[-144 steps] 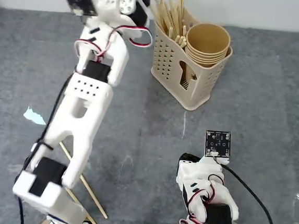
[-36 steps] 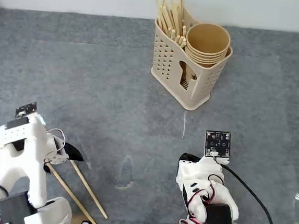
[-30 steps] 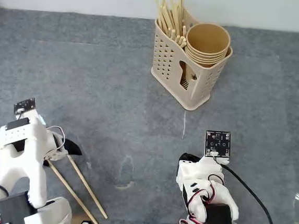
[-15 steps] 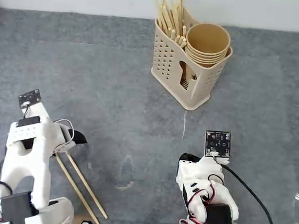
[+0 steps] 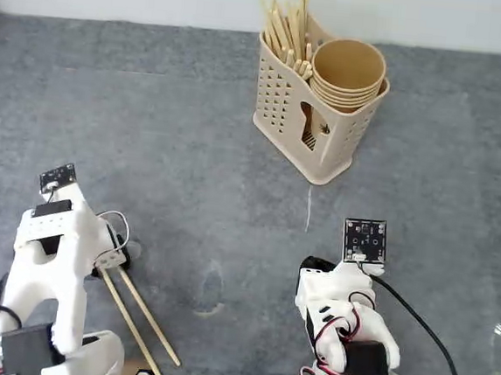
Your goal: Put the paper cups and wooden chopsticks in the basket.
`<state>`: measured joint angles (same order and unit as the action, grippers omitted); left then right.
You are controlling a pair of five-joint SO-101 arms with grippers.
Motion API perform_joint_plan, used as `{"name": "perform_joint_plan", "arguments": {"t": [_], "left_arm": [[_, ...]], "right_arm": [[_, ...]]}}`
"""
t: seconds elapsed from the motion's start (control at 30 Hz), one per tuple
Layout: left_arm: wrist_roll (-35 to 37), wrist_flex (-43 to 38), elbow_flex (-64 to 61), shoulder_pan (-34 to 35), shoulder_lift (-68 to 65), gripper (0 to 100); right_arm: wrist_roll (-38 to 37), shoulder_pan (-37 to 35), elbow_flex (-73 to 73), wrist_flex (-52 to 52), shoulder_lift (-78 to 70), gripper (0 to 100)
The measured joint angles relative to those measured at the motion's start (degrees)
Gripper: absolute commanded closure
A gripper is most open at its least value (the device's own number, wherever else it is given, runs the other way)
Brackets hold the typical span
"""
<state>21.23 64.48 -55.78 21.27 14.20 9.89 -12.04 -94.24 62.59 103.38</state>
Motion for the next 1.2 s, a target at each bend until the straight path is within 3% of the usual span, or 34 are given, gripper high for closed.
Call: {"name": "perform_joint_plan", "arguments": {"t": [0.27,0.7,1.2], "left_arm": [[0.5,-6.9,-4.6,0.0,1.2,99],[2.5,-8.3,-0.6,-0.4,0.9,99],[15.4,-9.5,10.0,-15.8,0.8,99]], "right_arm": [[0.0,0.0,0.0,0.0,0.0,98.0],[0.0,0.0,0.0,0.0,0.0,98.0],[0.0,0.0,0.0,0.0,0.0,98.0]]}}
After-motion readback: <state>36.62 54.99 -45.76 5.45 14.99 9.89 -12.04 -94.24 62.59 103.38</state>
